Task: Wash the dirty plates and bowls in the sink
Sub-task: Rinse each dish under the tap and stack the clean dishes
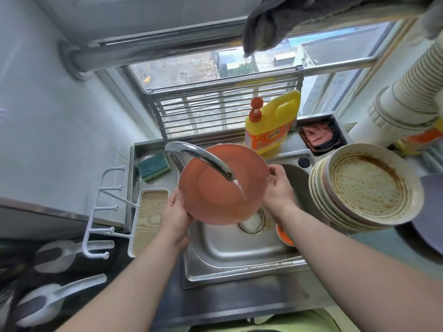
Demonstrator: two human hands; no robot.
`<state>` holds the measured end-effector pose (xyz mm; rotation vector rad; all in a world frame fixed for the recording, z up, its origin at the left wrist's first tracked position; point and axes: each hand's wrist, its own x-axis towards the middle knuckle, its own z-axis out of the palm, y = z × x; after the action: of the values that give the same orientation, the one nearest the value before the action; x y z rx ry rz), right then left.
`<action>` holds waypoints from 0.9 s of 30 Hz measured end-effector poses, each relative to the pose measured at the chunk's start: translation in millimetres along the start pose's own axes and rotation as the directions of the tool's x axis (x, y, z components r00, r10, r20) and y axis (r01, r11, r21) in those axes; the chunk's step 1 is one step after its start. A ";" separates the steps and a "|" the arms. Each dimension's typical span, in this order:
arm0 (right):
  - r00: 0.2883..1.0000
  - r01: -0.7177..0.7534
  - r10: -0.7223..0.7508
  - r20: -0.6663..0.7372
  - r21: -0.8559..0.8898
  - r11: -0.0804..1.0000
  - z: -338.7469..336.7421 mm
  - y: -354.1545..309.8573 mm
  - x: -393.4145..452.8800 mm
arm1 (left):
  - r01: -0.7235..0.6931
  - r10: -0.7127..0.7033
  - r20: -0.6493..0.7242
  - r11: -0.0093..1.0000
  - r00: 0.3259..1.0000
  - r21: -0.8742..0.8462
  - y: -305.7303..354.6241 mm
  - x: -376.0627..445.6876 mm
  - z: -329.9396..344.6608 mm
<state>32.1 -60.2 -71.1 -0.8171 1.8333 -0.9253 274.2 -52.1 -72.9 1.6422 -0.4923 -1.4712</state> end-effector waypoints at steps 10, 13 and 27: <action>0.944 0.292 -0.328 -0.046 -0.350 0.890 -69.5 -15.6 -10.7 | 0.318 -0.304 0.182 0.947 0.935 -0.054 -36.4 -10.9 57.5; 0.907 0.359 -0.419 -0.048 -0.433 0.827 -86.5 -21.1 -21.0 | 0.393 -0.376 0.171 0.916 0.911 -0.082 -44.3 -17.0 75.8; 0.999 0.009 -0.032 -0.026 -0.622 0.783 -114.1 -19.8 -23.3 | 0.503 -0.467 0.333 0.864 0.819 -0.027 -62.1 -37.0 84.7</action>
<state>-60.2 -21.5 -8.3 -1.2254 2.1980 -0.3182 170.8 -17.1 -94.9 1.5088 -0.1484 -2.1246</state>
